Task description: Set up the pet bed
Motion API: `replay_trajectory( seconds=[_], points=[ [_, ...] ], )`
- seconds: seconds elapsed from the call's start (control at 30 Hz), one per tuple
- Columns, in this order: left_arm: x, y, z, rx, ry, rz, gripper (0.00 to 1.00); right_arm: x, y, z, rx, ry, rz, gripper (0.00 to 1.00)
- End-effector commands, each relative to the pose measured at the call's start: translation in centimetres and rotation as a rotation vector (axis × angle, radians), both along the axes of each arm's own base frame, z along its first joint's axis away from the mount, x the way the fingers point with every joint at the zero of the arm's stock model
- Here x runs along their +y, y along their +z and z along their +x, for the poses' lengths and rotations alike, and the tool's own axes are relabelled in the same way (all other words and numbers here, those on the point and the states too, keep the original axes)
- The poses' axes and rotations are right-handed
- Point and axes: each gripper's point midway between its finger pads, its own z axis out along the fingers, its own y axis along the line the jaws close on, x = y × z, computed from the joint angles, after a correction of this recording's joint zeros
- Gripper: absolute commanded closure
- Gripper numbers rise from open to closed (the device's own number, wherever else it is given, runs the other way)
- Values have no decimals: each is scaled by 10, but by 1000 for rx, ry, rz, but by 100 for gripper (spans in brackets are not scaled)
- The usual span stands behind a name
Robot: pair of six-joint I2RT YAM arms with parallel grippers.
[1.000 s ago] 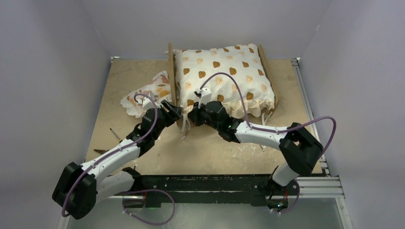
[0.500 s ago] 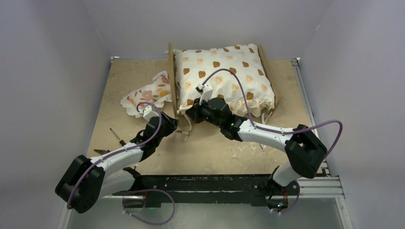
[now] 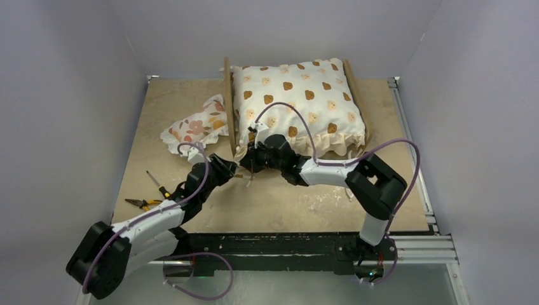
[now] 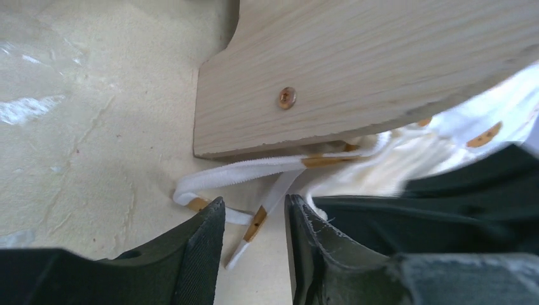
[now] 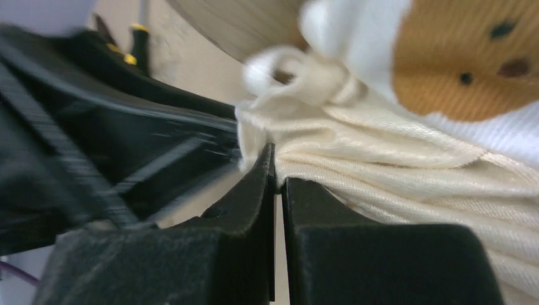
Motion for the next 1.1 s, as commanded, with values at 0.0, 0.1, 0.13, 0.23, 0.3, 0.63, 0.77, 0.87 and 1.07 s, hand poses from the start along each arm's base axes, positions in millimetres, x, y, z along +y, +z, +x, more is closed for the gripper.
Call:
replay_trajectory(
  seconds=[0.0,0.1,0.13,0.23,0.3,0.63,0.77,0.87,1.07],
  points=[
    [9,9,-15,-13,6,-18,58,7,-11,-13,25,82,-17,89],
    [14,13,-24,-11,-3,-8,52,-2,2,-17,-8,88,-41,67],
    [14,17,-25,-20,-10,-6,50,-7,9,-20,-19,91,-48,60],
    [11,36,-23,-69,-34,-2,46,-33,33,-23,-56,33,-72,44],
    [6,45,-18,-93,-61,21,44,-57,45,-15,-102,-66,-110,36],
    [-18,48,10,-139,-149,119,48,-193,66,27,-172,-526,-201,25],
    [-21,47,14,-150,-166,143,53,-225,71,31,-178,-632,-180,24],
    [-27,44,16,-151,-182,140,57,-239,75,31,-185,-682,-164,23],
    [-35,36,17,-141,-202,132,64,-261,82,33,-198,-775,-133,22]
  ],
)
